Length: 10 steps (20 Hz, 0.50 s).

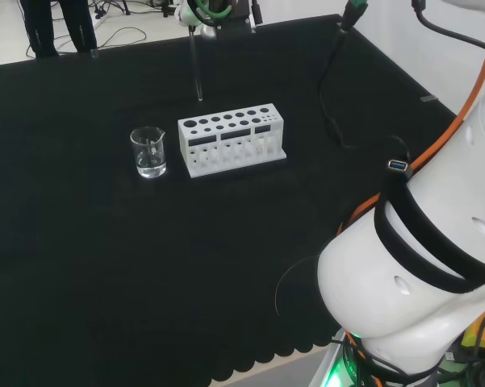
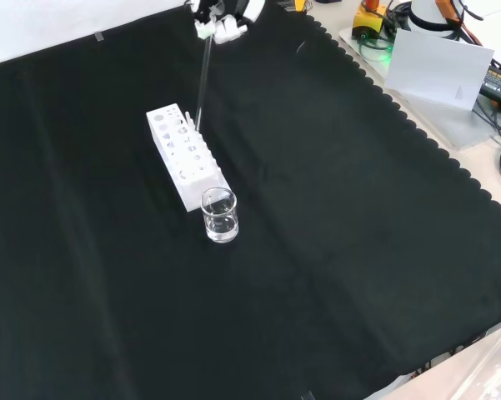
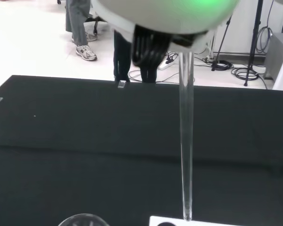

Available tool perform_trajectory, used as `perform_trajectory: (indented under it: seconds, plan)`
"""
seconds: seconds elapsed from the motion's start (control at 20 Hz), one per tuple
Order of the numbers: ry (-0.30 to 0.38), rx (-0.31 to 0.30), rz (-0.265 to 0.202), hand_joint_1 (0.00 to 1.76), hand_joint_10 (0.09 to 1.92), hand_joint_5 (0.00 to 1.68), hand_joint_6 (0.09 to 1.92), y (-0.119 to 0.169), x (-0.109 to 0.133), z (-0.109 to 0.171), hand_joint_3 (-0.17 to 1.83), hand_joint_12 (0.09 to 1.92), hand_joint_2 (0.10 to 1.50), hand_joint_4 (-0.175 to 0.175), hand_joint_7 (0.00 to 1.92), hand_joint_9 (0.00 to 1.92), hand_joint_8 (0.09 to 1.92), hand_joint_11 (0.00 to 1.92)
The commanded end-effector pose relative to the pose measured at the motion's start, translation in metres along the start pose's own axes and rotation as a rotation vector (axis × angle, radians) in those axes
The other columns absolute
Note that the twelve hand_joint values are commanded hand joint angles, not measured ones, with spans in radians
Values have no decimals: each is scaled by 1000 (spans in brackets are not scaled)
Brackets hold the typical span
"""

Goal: Stir in the beaker to the left of the white test tube rack with the glass rod.

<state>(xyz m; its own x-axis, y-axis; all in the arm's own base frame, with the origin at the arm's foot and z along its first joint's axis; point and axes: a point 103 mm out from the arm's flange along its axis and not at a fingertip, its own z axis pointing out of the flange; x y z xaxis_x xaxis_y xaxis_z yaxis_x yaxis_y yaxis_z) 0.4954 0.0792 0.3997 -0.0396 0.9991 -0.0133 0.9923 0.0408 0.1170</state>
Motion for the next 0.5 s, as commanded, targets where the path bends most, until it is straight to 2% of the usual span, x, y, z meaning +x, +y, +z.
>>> perform_trajectory:
  seconds: [0.05,0.3,0.5]
  plan:
    - [23,17,-15,1333,571,1250,542,-14,4,-8,792,447,573,-175,1400,1729,737,1703]
    - [34,18,-12,1334,568,1251,538,-18,5,-12,790,445,573,-175,1402,1731,733,1704]
    - [60,33,-27,1334,565,1252,533,-16,17,-14,788,445,574,-175,1402,1732,732,1705]
